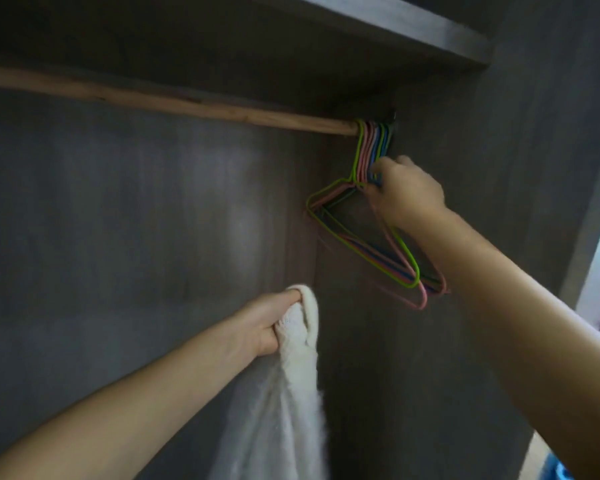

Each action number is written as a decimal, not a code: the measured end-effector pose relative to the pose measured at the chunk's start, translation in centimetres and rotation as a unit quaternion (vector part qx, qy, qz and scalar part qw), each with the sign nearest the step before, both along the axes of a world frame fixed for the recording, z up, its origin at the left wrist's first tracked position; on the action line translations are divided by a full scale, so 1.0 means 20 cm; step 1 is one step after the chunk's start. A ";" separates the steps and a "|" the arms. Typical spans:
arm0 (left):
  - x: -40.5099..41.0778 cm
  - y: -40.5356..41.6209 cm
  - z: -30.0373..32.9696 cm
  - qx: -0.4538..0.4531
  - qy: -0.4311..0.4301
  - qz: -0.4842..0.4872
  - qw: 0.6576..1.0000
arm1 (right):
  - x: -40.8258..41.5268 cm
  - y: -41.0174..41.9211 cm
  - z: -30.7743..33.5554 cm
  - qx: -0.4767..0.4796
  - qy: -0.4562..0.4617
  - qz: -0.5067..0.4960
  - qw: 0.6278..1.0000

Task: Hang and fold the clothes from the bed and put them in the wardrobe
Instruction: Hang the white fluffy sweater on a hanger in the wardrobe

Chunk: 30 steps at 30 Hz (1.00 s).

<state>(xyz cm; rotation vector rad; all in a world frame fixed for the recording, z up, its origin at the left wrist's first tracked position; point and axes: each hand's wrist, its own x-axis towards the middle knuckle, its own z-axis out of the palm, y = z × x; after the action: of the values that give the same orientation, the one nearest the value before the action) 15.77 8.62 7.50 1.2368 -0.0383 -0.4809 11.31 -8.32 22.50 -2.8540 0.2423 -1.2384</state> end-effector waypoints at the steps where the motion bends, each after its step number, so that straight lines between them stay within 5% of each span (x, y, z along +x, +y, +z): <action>1: -0.01 0.00 0.02 0.003 -0.004 -0.006 1.000 | 0.06 -0.01 0.02 -0.012 0.044 -0.037 0.998; 4: -0.01 0.07 0.09 0.006 -0.016 -0.004 1.000 | 0.20 -0.02 0.01 -0.051 0.119 -0.094 0.987; 8: 0.01 0.19 0.19 0.039 -0.043 0.021 0.998 | 0.26 -0.02 0.01 -0.046 0.089 -0.097 0.990; 13: 0.06 0.31 0.18 0.071 -0.057 0.045 0.995 | 0.25 0.09 0.02 0.069 -0.018 0.011 0.997; 17: 0.10 0.41 0.08 0.171 -0.130 0.080 0.973 | 0.13 0.17 -0.32 0.161 -0.115 0.165 0.966; 19: 0.11 0.45 0.01 0.260 -0.177 0.083 0.946 | 0.05 0.23 -0.57 0.291 -0.126 0.274 0.908; 22: 0.12 0.48 -0.09 0.373 -0.217 0.066 0.899 | 0.01 0.32 -0.72 0.574 -0.084 0.366 0.728; 25: 0.13 0.48 -0.14 0.473 -0.242 0.075 0.844 | -0.06 0.37 -0.65 0.644 -0.096 0.386 0.653; 30: 0.15 0.51 -0.15 0.382 -0.172 0.071 0.905 | -0.28 0.42 -0.51 0.701 -0.203 0.488 0.479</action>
<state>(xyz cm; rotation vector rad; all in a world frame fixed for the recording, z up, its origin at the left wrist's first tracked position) 18.75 18.87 4.49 2.0750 -0.0604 -0.1309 5.78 0.01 12.20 -0.8154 -0.2785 -0.6635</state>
